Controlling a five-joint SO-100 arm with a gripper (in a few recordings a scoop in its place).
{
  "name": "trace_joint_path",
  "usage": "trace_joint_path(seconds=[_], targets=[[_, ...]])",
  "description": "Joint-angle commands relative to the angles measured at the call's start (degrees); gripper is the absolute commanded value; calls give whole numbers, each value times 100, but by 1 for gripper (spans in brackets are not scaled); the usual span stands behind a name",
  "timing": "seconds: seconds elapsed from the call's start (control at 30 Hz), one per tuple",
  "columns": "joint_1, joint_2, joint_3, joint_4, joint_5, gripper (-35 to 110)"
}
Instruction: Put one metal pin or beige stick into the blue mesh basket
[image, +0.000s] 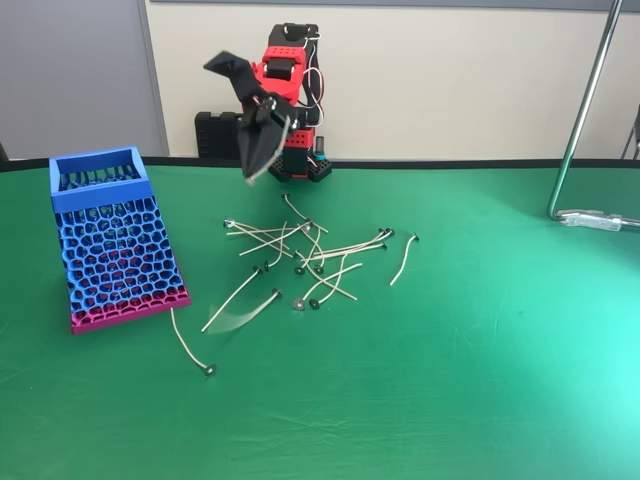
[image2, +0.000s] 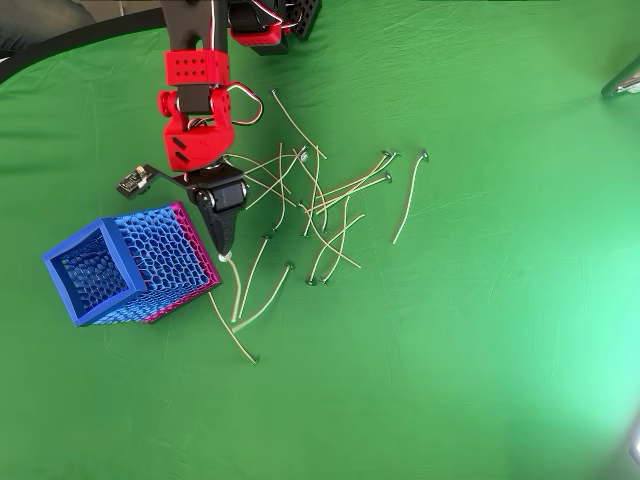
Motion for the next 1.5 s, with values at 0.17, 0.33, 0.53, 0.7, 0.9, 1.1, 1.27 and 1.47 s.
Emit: trace_joint_path(seconds=[0.17, 0.33, 0.53, 0.7, 0.9, 1.1, 1.27, 1.47], targets=[[650, 220, -237, -896, 967, 1], [1063, -193, -879, -940, 1380, 0], [1521, -773, -1898, -940, 1863, 0], [1951, -1301, -2971, -413, 2373, 0], [2329, -1828, -3894, 501, 2777, 0], [2487, -1802, -3551, 519, 2997, 0], [2487, -1846, -3419, 870, 3217, 0], [2496, -2057, -3349, 1081, 3401, 0]])
